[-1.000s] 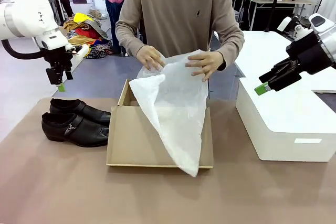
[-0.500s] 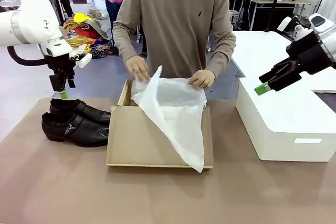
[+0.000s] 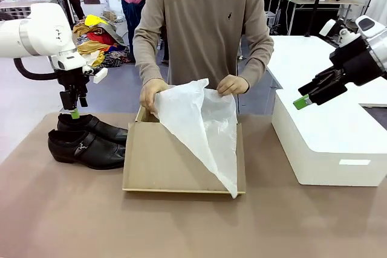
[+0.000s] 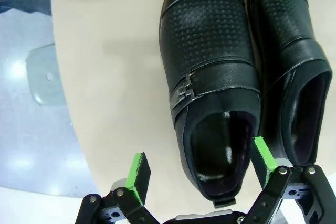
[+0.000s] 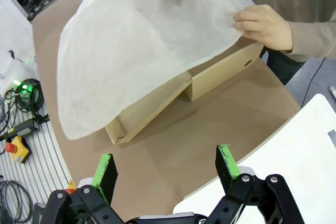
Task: Pack the shoes into the box.
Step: Place one shoe of the Shoes into the Shoes Box.
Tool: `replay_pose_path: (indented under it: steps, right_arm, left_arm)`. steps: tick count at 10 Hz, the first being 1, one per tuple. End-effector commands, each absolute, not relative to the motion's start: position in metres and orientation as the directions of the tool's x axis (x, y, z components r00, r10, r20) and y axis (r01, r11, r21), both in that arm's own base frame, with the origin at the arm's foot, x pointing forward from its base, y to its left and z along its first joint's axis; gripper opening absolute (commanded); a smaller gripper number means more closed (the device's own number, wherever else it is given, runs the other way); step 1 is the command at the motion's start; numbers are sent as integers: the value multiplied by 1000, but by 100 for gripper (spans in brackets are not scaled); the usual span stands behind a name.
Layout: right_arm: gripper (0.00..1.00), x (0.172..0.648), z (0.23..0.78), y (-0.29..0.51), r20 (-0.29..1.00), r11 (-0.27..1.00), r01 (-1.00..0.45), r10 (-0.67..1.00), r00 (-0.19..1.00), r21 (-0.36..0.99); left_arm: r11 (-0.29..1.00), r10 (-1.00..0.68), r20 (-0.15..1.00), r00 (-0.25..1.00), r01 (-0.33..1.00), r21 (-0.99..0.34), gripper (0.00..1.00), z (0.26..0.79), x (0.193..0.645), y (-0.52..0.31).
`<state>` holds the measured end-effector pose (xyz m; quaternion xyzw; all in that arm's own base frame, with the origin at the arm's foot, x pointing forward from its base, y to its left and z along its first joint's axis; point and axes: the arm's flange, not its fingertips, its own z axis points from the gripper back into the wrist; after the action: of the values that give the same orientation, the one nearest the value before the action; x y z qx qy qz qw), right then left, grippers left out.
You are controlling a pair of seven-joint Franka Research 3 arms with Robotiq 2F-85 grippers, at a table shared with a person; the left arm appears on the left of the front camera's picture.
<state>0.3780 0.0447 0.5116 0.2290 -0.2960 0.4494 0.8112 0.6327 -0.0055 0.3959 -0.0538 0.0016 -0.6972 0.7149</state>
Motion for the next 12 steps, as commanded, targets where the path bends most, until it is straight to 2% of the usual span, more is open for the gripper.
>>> replay_pose_path:
  steps: [1,12]
  right_arm:
    - [100,381,510,44,710,469,-878,585,392,98]
    - [100,381,510,44,710,469,-878,585,392,98]
  left_arm:
    - [17,-998,52,22,996,-92,100,393,641,-4]
    - [-21,-999,50,-17,996,-87,100,354,650,6]
